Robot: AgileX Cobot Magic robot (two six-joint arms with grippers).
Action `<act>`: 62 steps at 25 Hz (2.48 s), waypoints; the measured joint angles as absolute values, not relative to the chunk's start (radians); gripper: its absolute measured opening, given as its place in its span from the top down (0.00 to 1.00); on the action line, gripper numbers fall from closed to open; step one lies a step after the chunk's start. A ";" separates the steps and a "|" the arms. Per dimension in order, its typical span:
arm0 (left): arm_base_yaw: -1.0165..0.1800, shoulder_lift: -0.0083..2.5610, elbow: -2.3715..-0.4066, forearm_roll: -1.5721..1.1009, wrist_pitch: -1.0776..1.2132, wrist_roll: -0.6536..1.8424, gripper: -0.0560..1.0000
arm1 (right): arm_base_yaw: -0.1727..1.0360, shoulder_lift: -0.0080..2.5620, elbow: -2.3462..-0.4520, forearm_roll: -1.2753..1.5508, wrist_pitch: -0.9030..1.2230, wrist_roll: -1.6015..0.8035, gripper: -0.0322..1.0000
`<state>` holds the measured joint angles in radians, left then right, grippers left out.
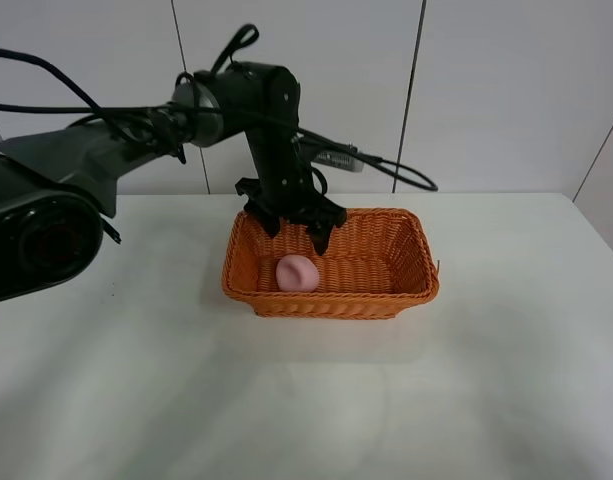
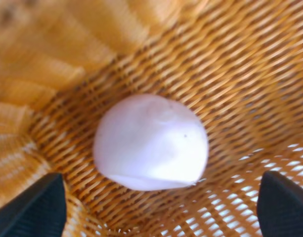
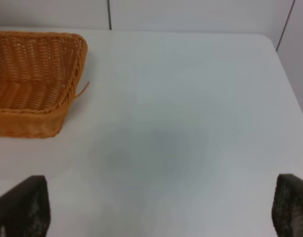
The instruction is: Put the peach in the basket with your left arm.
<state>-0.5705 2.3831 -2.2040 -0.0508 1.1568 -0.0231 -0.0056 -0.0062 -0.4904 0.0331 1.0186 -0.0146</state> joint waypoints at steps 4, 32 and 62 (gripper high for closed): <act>-0.528 2.317 -2.224 -0.077 1.164 -0.015 0.18 | -0.006 -0.006 -0.490 0.033 1.019 -0.015 0.30; 0.020 2.284 -2.138 0.000 1.167 0.024 0.18 | -0.006 -0.006 -0.490 0.033 1.019 -0.015 0.30; 0.013 0.778 -0.617 0.000 1.111 0.023 0.18 | -0.006 -0.006 -0.490 0.033 1.019 -0.015 0.30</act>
<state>0.0129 0.7785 -0.6168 0.0000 1.1113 0.0230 -0.0056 -0.0062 -0.4904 0.0331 1.0186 -0.0146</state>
